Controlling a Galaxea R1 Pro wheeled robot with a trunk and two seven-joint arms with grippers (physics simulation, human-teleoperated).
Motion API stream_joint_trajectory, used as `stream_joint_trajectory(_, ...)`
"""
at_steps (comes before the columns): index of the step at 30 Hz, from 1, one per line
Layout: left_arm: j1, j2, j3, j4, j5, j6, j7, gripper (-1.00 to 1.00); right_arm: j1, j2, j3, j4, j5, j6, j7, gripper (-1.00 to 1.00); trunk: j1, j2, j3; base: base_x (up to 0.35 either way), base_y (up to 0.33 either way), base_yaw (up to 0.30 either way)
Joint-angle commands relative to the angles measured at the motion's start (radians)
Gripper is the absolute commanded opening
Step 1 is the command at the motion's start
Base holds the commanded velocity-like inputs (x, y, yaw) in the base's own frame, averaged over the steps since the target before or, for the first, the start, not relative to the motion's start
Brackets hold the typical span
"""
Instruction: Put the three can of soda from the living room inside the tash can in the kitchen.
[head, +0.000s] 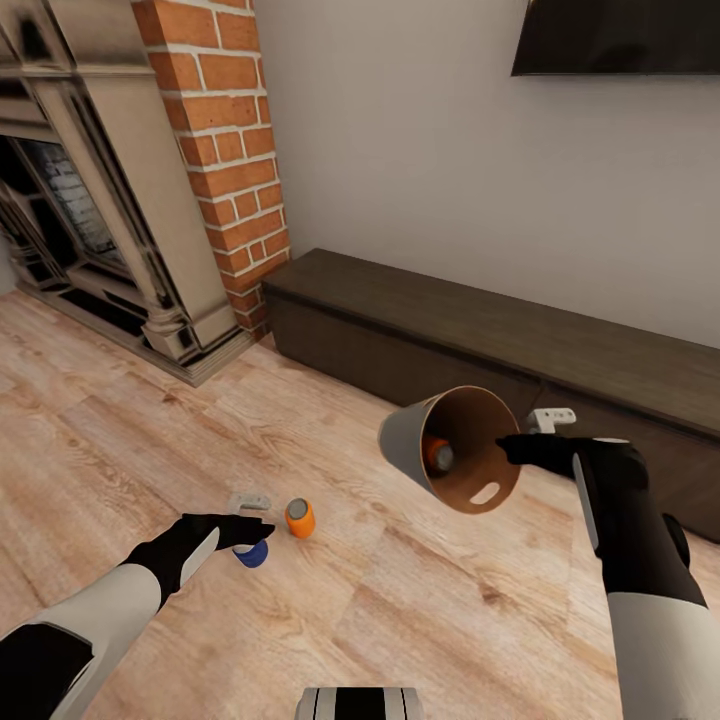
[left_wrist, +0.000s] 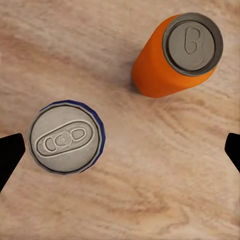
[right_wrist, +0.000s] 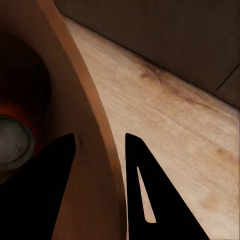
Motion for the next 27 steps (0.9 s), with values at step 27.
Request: stream_joint_trajectory(27, 0.000, 0.000, 0.000, 0.000, -0.001, 0.000, 0.000, 1.00, -0.029, -0.014, 0.000, -0.014, -0.020, 0.021, 0.002, -1.00, 0.000, 0.000, 0.000, 0.000, 0.104, 0.000)
